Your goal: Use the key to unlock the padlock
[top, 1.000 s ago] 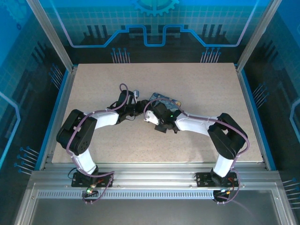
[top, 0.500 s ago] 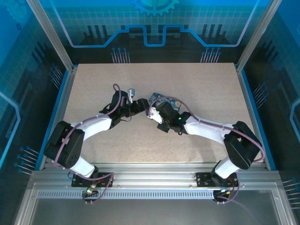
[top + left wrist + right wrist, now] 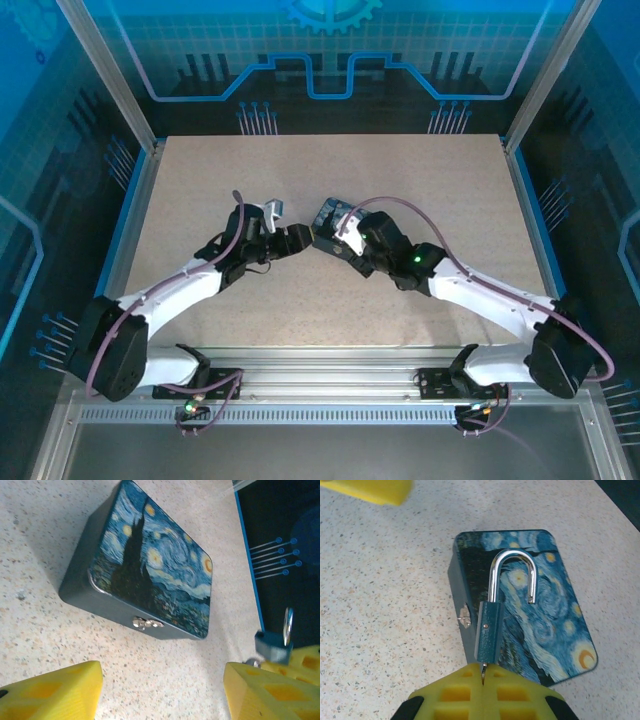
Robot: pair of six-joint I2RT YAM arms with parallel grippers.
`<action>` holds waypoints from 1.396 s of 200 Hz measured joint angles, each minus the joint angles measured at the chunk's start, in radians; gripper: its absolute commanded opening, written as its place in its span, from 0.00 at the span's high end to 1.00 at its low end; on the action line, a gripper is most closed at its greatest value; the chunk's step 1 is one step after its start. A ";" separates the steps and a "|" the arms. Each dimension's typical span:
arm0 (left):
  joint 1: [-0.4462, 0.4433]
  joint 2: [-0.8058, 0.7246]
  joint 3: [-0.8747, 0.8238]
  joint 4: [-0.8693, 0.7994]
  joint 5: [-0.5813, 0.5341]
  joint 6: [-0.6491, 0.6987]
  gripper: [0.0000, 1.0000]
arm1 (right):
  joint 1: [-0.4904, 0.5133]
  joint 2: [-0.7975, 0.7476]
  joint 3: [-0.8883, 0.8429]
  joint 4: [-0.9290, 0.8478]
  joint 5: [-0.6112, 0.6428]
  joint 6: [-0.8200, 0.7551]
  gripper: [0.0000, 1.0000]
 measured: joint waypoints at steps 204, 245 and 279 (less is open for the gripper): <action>-0.012 -0.110 -0.042 -0.169 -0.030 0.060 0.01 | -0.558 0.075 -0.040 -0.239 0.042 0.436 1.00; -0.012 -0.118 -0.046 -0.177 -0.042 0.060 0.01 | -0.565 0.192 -0.029 -0.224 -0.001 0.470 1.00; -0.012 -0.122 -0.050 -0.176 -0.060 0.058 0.01 | -0.572 0.271 -0.015 -0.221 -0.026 0.493 1.00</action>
